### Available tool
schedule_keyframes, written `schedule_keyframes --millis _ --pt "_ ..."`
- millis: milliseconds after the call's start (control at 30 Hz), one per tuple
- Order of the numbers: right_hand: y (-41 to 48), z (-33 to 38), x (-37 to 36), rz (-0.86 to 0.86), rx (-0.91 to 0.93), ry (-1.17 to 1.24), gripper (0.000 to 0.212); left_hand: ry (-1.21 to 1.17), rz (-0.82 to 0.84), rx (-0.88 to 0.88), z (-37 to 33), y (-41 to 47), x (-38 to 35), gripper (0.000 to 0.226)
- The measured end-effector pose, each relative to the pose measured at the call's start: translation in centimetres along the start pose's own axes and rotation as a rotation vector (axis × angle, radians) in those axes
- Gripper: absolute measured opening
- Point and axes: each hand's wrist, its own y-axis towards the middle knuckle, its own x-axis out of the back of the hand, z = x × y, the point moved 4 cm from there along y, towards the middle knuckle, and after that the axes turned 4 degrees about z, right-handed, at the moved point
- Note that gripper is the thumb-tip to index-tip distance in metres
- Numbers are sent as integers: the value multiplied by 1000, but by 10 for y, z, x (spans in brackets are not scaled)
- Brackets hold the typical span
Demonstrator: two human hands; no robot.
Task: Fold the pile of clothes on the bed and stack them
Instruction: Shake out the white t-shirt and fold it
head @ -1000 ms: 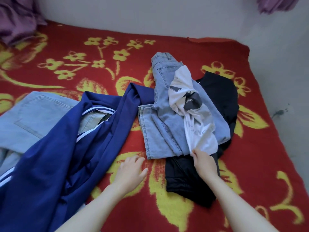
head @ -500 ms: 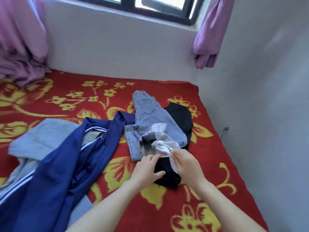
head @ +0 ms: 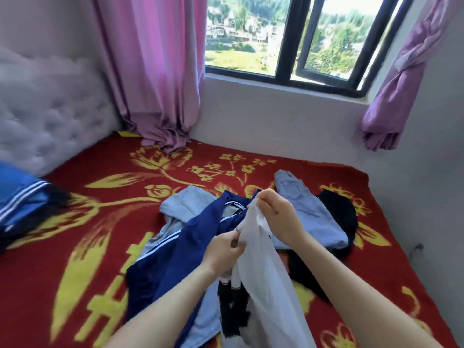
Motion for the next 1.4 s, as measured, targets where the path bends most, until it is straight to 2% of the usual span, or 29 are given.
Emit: schedule_keyframes --millis 167,233,300,500,733,900,1033,1067,1167,1233,1333,1367,1400 --pt "23 61 -60 39 67 3 25 -37 -57 33 56 -53 99 29" --pt "27 89 -83 54 95 -47 25 -13 -115 28 72 -70 144 41" --pt "28 120 -98 55 132 -118 17 -7 -160 -10 82 -80 189 48" --pt "33 236 -121 -201 249 -105 13 -2 -283 -268 75 -123 322 57" --pt "42 323 -184 -324 261 -39 12 -62 -375 -317 88 -180 439 43" --pt "50 366 -205 -291 306 -4 10 -54 -270 -316 112 -204 459 27" --pt "63 388 -211 -318 306 96 9 -98 -204 -156 161 -213 447 65" --pt "69 391 -210 -337 305 123 9 -65 -181 -103 178 -213 442 64" --pt "89 396 -212 -357 301 182 8 152 -157 44 226 -213 433 17" --pt "102 394 -217 -347 297 208 8 221 -202 162 252 -212 438 22" --pt "124 388 -229 -312 285 220 9 78 -196 194 259 -205 447 12" --pt "132 387 -234 -290 279 217 10 -6 -151 173 252 -200 447 15" --pt "138 387 -240 -263 277 209 12 -78 -102 141 241 -195 446 32"
